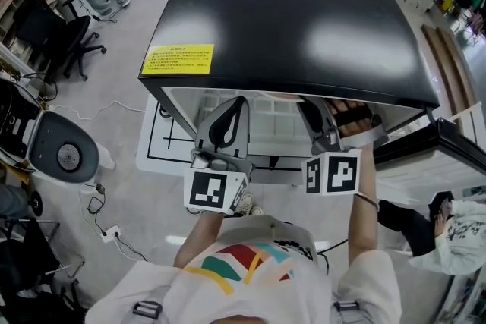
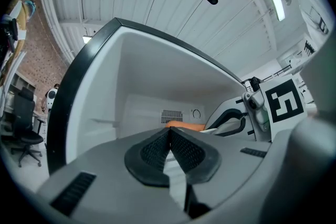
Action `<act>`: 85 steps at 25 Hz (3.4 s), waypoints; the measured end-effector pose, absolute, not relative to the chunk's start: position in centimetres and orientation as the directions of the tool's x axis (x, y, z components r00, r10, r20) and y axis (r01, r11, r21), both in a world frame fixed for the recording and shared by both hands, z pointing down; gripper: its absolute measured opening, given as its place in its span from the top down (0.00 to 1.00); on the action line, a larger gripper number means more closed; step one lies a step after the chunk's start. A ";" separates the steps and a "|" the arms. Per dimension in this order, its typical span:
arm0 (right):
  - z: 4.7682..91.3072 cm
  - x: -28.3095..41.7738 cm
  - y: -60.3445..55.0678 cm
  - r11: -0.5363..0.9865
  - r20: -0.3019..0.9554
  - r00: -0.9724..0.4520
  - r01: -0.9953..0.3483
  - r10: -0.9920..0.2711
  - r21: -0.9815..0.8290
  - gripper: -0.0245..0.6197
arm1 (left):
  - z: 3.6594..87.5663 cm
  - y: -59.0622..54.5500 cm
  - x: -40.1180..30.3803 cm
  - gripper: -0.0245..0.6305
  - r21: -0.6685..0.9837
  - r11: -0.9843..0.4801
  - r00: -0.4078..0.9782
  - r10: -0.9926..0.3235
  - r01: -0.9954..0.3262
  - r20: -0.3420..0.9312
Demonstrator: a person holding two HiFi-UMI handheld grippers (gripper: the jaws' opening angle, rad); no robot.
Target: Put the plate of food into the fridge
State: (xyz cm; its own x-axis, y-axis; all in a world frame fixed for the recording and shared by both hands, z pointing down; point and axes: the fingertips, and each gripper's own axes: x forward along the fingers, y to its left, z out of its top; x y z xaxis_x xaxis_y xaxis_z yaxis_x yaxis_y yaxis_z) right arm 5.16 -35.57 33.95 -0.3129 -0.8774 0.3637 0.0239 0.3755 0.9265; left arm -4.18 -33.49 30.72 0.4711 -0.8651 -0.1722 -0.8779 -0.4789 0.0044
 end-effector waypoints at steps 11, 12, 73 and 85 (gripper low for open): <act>33.2 5.3 -36.2 0.484 0.439 -0.327 -0.066 -0.837 0.873 0.90 | 30.9 -33.7 -4.7 0.95 0.016 -0.472 0.462 -0.869 -0.881 -0.177; 33.0 5.3 -36.2 0.501 0.451 -0.333 -0.077 -0.828 0.862 0.90 | 30.9 -33.7 -4.7 0.95 0.015 -0.472 0.462 -0.868 -0.881 -0.179; 32.6 6.0 -34.9 0.464 0.368 -0.300 -0.703 -0.880 0.539 0.77 | 29.3 -31.9 -3.4 0.95 -0.081 -0.454 0.461 -0.866 -0.887 -0.195; 31.7 4.7 -32.4 0.484 0.302 -0.385 -0.767 -0.872 0.421 0.78 | 28.7 -30.8 -3.3 0.95 -0.070 -0.477 0.481 -0.853 -0.876 -0.202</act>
